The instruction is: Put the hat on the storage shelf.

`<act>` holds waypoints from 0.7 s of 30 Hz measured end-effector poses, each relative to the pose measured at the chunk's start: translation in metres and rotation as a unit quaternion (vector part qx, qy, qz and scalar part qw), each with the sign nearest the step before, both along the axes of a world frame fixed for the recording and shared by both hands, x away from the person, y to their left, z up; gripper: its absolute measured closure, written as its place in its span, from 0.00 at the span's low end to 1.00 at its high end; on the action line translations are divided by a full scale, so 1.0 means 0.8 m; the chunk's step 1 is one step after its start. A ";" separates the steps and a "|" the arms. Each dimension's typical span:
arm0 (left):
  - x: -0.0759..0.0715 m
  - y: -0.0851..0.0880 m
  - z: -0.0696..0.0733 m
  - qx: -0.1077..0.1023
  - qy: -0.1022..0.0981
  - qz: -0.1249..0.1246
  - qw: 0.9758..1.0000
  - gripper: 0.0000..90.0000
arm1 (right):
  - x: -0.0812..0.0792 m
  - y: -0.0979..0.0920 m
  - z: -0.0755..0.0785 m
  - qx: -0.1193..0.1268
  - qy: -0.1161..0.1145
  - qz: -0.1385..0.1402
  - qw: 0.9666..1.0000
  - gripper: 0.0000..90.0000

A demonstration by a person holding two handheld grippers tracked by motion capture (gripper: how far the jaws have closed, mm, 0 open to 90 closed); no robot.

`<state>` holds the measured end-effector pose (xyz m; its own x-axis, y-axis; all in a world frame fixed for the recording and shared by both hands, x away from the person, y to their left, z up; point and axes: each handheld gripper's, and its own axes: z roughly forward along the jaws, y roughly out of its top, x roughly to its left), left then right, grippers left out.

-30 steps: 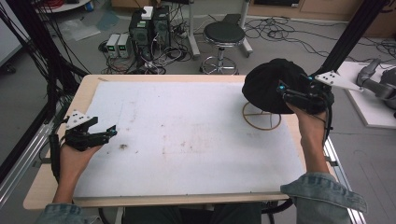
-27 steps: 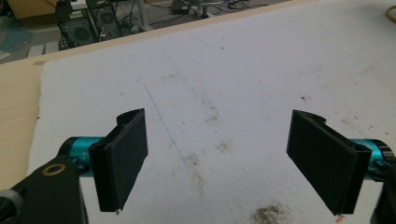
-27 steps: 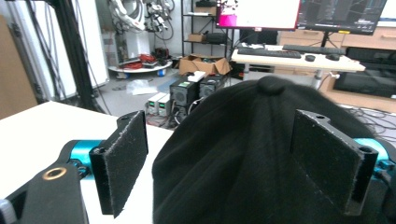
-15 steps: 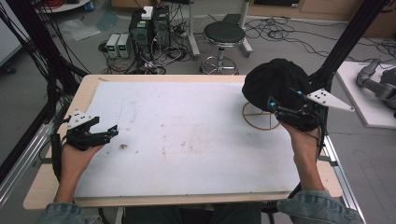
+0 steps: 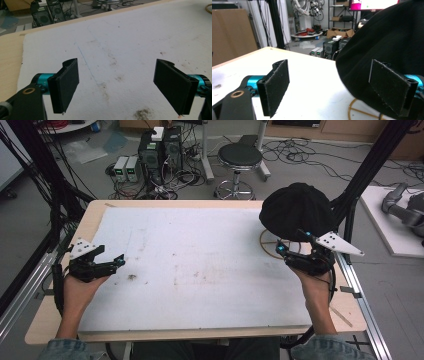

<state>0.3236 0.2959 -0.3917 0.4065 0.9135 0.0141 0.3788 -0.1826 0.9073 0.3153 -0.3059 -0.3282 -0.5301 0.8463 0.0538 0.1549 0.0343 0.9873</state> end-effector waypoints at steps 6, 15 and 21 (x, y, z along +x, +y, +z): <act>-0.001 0.000 0.000 -0.002 0.000 0.001 1.000 0.23 | -0.004 0.013 -0.012 -0.012 0.003 0.016 1.000 0.18; -0.001 0.001 -0.001 -0.002 0.000 0.002 1.000 0.23 | -0.007 0.023 -0.037 -0.013 0.009 0.028 0.999 0.18; -0.001 0.001 -0.001 0.000 0.001 0.001 1.000 0.23 | -0.008 0.026 -0.053 -0.011 0.019 0.033 0.999 0.18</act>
